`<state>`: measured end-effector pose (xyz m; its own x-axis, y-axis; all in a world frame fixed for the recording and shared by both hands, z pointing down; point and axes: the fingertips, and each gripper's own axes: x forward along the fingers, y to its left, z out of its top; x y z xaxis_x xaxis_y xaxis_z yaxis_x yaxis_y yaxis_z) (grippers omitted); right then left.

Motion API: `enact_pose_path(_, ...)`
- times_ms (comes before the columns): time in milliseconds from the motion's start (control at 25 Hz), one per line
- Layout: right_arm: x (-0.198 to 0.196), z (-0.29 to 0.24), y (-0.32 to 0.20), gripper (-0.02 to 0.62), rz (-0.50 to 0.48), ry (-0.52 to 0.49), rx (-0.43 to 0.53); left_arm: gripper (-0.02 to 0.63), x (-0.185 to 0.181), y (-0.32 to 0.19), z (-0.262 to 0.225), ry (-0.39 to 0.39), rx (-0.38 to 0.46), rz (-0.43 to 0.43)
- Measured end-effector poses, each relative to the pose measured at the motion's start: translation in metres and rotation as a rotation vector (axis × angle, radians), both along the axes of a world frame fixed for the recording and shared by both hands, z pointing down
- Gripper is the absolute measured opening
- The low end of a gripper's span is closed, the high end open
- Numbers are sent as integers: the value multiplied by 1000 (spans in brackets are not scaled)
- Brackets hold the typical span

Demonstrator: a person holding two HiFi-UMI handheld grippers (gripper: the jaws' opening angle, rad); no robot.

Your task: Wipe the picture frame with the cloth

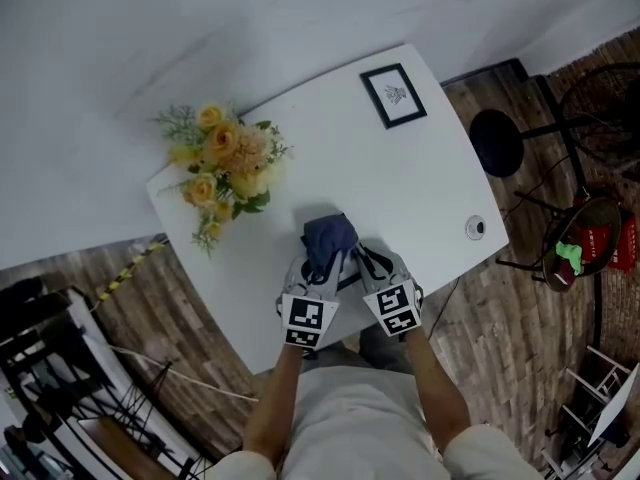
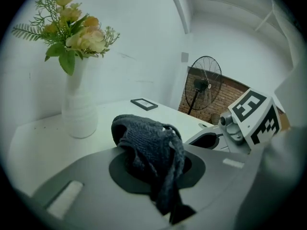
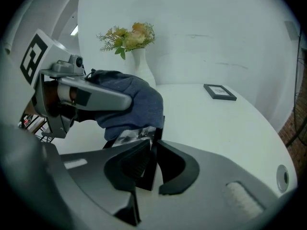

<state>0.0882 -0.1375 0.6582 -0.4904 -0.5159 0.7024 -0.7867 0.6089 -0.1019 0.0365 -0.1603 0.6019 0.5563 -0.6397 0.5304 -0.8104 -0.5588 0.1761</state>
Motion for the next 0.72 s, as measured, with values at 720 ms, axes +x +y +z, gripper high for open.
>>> enact_pose_path(720,-1,9,-4,4,-12,-6,-7,78,16,-17,51,-193,-155,-2)
